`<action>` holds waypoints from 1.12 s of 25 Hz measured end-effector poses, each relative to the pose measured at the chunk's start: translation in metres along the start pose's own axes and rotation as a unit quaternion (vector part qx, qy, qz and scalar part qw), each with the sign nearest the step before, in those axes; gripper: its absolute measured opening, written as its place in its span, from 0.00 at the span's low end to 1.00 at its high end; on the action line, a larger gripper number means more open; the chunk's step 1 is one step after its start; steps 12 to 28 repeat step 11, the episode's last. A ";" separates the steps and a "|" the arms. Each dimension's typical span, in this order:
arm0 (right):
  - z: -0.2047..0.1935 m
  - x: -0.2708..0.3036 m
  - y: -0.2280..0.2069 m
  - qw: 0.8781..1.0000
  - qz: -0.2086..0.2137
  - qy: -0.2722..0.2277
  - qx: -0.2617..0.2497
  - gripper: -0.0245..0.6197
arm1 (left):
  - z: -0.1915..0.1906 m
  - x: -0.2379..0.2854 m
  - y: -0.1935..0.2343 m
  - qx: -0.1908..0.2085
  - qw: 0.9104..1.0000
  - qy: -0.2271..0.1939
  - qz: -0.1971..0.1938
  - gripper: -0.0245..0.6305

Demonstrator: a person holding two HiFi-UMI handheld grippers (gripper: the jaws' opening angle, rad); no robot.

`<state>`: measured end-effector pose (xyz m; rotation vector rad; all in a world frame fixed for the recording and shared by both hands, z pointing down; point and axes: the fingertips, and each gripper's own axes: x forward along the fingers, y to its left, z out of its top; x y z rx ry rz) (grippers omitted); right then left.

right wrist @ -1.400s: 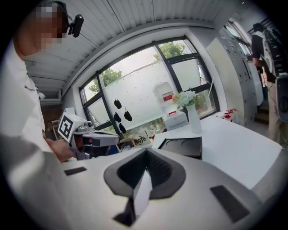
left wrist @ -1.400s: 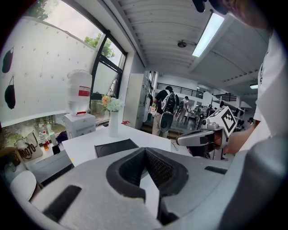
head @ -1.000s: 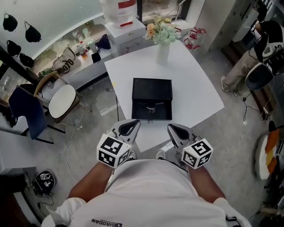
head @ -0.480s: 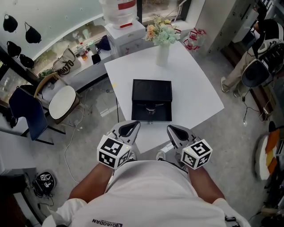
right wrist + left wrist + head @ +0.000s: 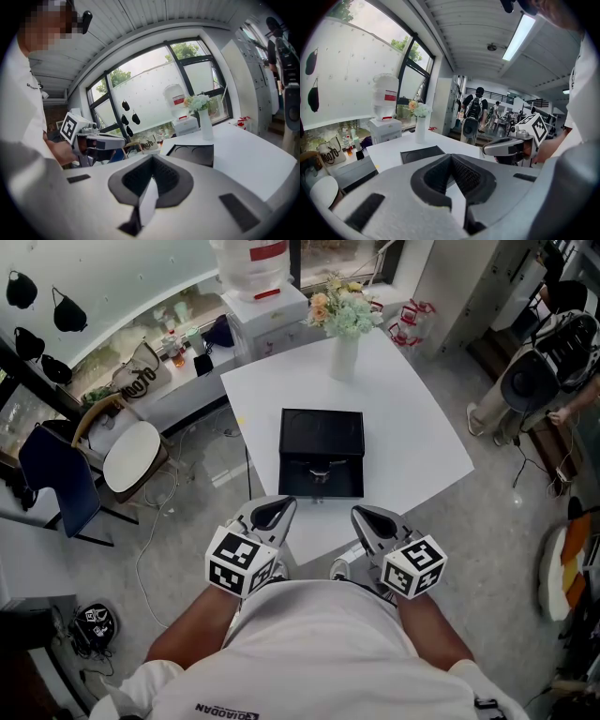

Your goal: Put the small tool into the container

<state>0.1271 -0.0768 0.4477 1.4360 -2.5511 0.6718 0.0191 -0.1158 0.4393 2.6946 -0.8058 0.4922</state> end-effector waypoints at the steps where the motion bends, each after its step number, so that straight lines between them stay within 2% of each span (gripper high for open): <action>1: 0.000 0.000 0.000 1.000 0.000 0.000 0.000 0.05 | 0.000 0.000 0.000 0.000 1.000 0.000 0.000 0.05; 28: -0.002 0.002 0.001 1.000 -0.002 0.004 0.000 0.05 | -0.001 -0.001 0.003 -0.001 1.000 0.000 -0.001 0.05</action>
